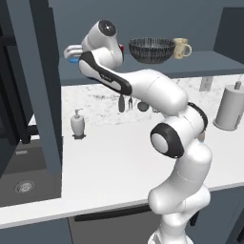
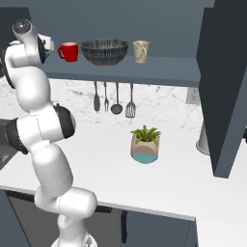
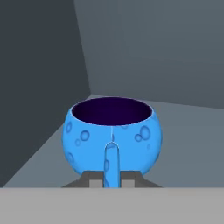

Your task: Gather all objects into one cabinet and sort the glasses and bowls to opposite sides.

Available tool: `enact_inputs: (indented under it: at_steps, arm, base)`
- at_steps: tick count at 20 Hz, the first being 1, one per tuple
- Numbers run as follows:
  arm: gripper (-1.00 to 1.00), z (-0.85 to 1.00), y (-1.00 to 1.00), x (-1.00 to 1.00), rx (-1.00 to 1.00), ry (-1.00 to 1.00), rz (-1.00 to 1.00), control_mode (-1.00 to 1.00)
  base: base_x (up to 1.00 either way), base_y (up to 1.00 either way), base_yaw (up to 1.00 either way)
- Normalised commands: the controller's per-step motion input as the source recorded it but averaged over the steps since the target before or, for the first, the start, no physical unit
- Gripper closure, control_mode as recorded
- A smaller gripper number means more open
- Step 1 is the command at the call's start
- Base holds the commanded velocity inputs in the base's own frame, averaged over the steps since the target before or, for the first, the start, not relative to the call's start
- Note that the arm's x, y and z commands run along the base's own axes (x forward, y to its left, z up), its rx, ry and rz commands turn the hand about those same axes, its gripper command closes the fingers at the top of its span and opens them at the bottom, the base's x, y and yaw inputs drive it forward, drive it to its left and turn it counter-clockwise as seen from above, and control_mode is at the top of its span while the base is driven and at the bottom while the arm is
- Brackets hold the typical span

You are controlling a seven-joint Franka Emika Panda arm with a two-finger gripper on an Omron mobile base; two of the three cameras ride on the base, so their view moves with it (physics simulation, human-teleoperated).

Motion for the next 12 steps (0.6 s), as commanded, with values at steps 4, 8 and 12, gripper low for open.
enact_inputs:
  at_steps: [4,8,12]
  arm:
    - [1.00,0.00,0.00,0.26,0.00,0.00,0.00,-1.00]
    - [1.00,-0.02,0.00,0.15,0.00,0.02,0.00,-1.00]
    - [-1.00,-0.03,0.00,0.01,0.00,0.04,0.00,-1.00]
  base:
    - [0.00,0.00,0.00]
    - [0.00,0.00,0.00]
    - [0.00,0.00,0.00]
